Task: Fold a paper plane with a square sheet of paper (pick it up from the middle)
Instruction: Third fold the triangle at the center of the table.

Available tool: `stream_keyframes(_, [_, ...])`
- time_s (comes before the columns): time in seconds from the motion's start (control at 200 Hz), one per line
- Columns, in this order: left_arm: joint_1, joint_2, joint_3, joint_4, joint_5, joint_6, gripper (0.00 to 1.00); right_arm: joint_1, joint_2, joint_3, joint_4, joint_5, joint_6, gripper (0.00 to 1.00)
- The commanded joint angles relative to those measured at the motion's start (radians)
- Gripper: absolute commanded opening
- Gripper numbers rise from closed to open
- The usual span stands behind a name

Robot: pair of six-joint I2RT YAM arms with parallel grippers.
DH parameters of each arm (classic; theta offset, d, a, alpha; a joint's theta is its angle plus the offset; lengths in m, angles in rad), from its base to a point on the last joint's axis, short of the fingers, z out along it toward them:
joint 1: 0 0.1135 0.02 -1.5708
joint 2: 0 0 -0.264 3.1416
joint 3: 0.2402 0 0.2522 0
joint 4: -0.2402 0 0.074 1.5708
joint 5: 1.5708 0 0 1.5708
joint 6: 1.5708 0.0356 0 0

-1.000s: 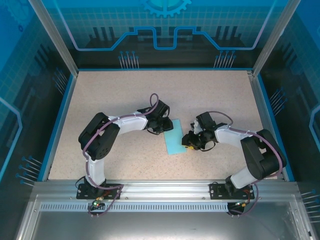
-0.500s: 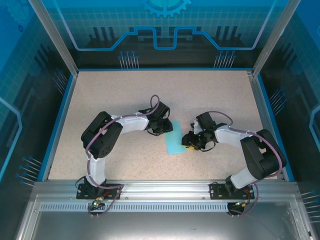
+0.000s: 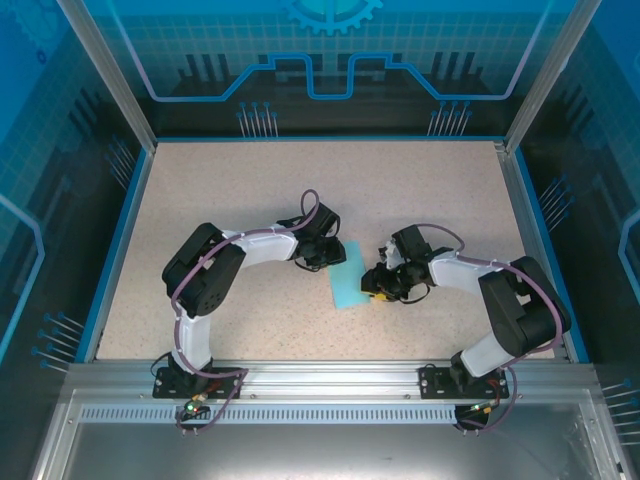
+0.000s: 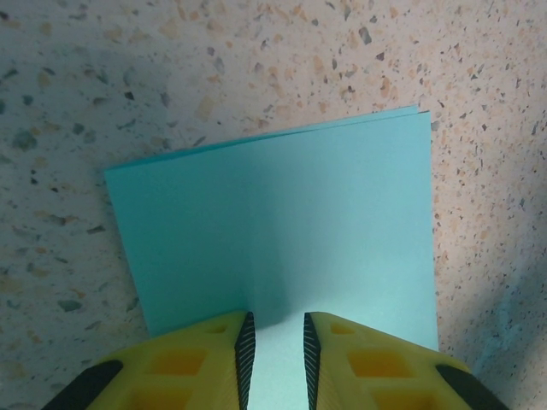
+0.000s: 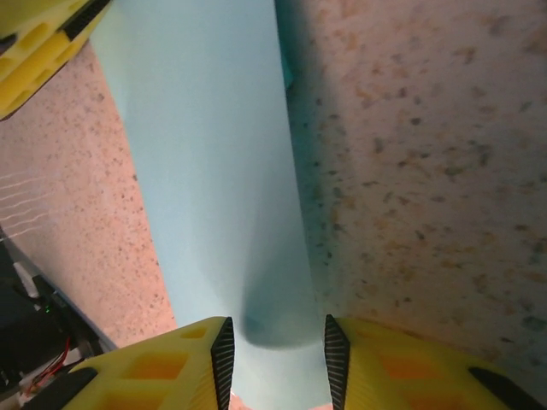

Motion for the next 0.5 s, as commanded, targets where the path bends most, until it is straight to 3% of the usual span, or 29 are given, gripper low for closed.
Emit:
stream_keyframes(0.0, [0.0, 0.013, -0.02, -0.018, 0.014, 0.014, 0.26, -0.014, 0.007, -0.006, 0.045, -0.06, 0.022, 0.36])
stream_keyframes(0.495, [-0.001, -0.01, -0.038, 0.017, 0.051, 0.047, 0.28, -0.089, 0.119, 0.1, 0.047, -0.209, -0.053, 0.39])
